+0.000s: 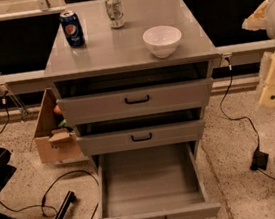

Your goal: Close bottom drawer

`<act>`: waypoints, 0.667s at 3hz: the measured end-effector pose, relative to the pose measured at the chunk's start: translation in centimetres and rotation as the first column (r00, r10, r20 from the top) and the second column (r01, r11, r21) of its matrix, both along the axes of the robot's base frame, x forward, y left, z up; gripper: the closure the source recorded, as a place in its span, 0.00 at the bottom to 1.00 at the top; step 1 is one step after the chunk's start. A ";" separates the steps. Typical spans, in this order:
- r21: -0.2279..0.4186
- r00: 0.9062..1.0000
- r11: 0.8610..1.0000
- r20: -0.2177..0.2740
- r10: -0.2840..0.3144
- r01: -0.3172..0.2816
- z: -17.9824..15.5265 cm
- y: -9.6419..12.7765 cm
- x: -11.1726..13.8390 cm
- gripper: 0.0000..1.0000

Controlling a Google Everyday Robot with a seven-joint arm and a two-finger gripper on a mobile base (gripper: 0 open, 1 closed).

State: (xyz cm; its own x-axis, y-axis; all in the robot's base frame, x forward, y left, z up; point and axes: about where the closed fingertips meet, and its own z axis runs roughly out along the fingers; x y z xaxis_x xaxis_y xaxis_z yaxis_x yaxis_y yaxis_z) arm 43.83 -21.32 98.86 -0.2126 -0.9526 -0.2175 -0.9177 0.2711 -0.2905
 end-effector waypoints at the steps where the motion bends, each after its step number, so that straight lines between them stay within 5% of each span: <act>1: -0.009 1.000 1.000 0.004 0.003 -0.003 0.1 0.1 0.0 0.00; 2: -0.010 0.999 1.000 -0.038 0.005 -0.006 -3.0 1.2 -0.9 0.00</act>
Offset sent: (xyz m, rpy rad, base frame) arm -0.0455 0.0478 -0.1433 -0.0161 0.2088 0.0153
